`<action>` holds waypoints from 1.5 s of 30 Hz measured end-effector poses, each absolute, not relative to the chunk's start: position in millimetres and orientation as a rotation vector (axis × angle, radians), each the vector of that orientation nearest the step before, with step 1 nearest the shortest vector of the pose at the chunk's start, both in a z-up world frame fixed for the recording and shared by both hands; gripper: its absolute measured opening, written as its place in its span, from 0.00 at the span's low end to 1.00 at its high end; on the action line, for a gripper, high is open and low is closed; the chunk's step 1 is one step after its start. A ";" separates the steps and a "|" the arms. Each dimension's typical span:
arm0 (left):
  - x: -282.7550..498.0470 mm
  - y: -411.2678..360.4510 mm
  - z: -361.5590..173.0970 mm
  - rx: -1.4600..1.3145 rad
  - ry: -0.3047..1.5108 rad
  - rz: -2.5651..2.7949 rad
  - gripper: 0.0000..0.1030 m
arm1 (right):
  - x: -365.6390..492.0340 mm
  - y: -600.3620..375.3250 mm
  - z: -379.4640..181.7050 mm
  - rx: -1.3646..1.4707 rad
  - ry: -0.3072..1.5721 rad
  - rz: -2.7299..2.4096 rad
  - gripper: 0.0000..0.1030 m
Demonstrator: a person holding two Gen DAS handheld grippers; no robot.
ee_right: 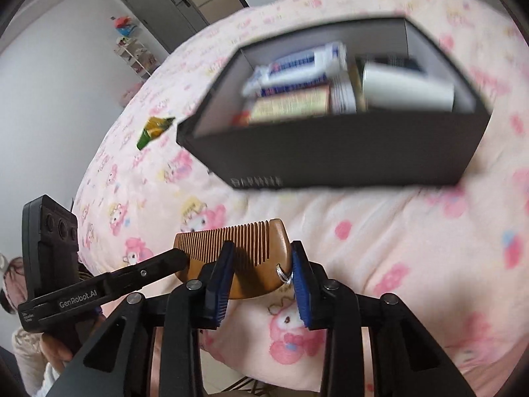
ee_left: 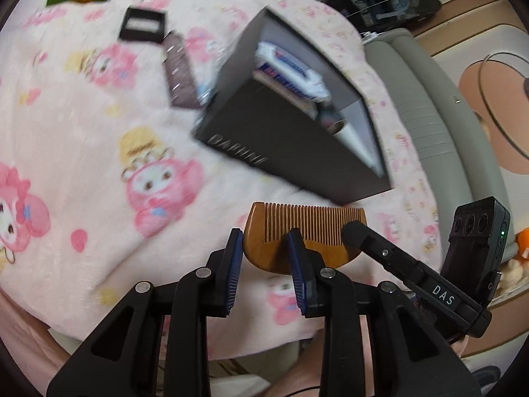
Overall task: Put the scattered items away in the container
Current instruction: 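Carry the wooden comb over the box with the left gripper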
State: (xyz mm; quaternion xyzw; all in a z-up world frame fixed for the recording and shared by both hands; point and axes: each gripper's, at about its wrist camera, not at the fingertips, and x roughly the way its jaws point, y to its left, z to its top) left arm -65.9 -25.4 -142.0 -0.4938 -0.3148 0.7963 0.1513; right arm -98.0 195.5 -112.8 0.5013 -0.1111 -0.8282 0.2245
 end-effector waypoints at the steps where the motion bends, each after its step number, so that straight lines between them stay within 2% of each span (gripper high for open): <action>1: -69.0 -24.0 -133.5 -1.402 -0.898 2.289 0.26 | -99.9 197.7 -102.5 1.360 -0.305 -2.292 0.28; 10: -108.5 -15.6 -70.0 -1.286 -0.791 2.352 0.26 | -128.1 210.0 -48.3 1.228 -0.355 -2.336 0.28; 21: -189.5 -12.0 -40.9 -1.190 -0.740 2.389 0.27 | -198.5 211.0 -14.6 1.140 -0.333 -2.376 0.28; 29: -239.3 -15.1 -64.5 -1.289 -0.722 2.397 0.27 | -258.6 203.3 -42.9 1.218 -0.399 -2.339 0.28; 38: -261.6 -5.0 -120.9 -1.521 -0.665 2.318 0.28 | -275.1 205.1 -106.3 1.398 -0.469 -2.277 0.28; 45: -268.7 2.1 -132.1 -1.588 -0.560 2.372 0.28 | -286.1 199.2 -130.3 1.490 -0.417 -2.223 0.30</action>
